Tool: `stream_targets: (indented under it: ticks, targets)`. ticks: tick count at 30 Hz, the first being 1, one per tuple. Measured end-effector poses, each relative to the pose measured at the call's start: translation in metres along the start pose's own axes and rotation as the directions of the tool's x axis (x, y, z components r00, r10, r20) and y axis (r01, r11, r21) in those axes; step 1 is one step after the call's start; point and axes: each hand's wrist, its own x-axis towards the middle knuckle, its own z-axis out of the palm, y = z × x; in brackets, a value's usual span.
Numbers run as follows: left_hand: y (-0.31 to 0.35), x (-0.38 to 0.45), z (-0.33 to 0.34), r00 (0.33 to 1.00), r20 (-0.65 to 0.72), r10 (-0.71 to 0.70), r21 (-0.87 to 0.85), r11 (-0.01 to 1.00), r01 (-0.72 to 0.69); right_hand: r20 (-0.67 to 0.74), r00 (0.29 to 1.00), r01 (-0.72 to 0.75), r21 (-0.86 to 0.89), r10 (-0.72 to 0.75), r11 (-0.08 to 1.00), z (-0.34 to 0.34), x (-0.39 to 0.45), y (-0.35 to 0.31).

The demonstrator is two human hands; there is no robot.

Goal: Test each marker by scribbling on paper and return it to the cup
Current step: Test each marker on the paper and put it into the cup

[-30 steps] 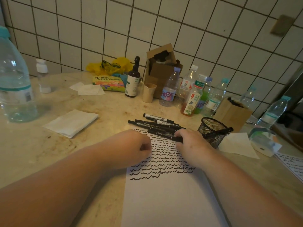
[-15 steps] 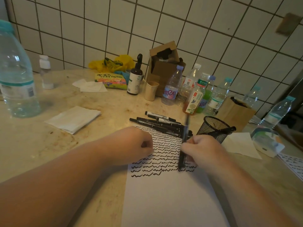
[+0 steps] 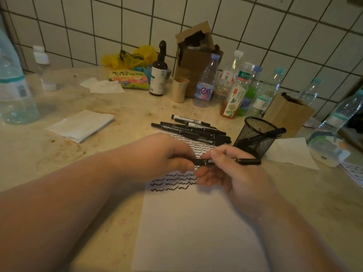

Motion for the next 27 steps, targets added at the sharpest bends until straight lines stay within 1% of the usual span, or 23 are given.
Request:
stream_targets:
  ticks: [2, 5, 7, 8, 10, 12, 13, 15, 19, 21, 27]
  targets:
    - [0.003, 0.001, 0.0, 0.999, 0.04, 0.007, -0.006, 1.0, -0.007, -0.044, 0.999, 0.031, -0.003, -0.031, 1.0, -0.002, 0.002, 0.001]
    - [0.008, -0.002, -0.003, 0.977, 0.211, 0.017, 0.012, 1.0, -0.02, -0.071, 0.994, 0.084, -0.026, -0.086, 0.996, -0.007, 0.003, 0.002]
    - [0.003, -0.007, -0.009, 0.959, 0.283, -0.013, 0.056, 0.998, -0.003, -0.135, 0.983, 0.123, -0.009, -0.123, 0.992, -0.015, 0.001, -0.001]
    - [-0.002, -0.009, -0.012, 0.961, 0.272, -0.044, 0.063, 0.998, 0.028, -0.171, 0.977, 0.132, 0.001, -0.13, 0.991, -0.02, 0.0, -0.003]
    - [-0.011, -0.007, -0.015, 0.983, 0.143, -0.113, 0.018, 0.994, 0.111, -0.189, 0.977, 0.098, 0.003, -0.096, 0.995, -0.023, -0.001, -0.002]
    - [-0.013, -0.002, -0.012, 0.988, 0.018, -0.151, 0.028, 0.988, 0.15, -0.107, 0.994, 0.008, -0.016, -0.009, 1.0, -0.017, -0.001, 0.002]
    - [-0.013, 0.001, -0.01, 0.987, -0.011, -0.157, 0.059, 0.986, 0.158, -0.061, 0.998, -0.036, -0.046, 0.033, 0.998, -0.012, 0.0, 0.004]
    - [-0.013, 0.005, -0.005, 0.986, -0.017, -0.163, 0.103, 0.981, 0.164, -0.046, 0.993, -0.111, -0.103, 0.107, 0.988, -0.007, 0.0, 0.007]
    - [-0.02, 0.002, -0.001, 0.985, 0.006, -0.17, 0.132, 0.977, 0.168, -0.072, 0.982, -0.185, -0.134, 0.176, 0.974, -0.007, -0.001, 0.009]
    - [-0.021, 0.002, 0.0, 0.988, -0.005, -0.157, 0.152, 0.976, 0.156, -0.079, 0.98, -0.193, -0.151, 0.183, 0.969, -0.005, -0.002, 0.009]
    - [-0.023, 0.002, 0.0, 0.988, -0.009, -0.157, 0.141, 0.978, 0.156, -0.07, 0.979, -0.2, -0.184, 0.19, 0.962, -0.004, -0.001, 0.009]
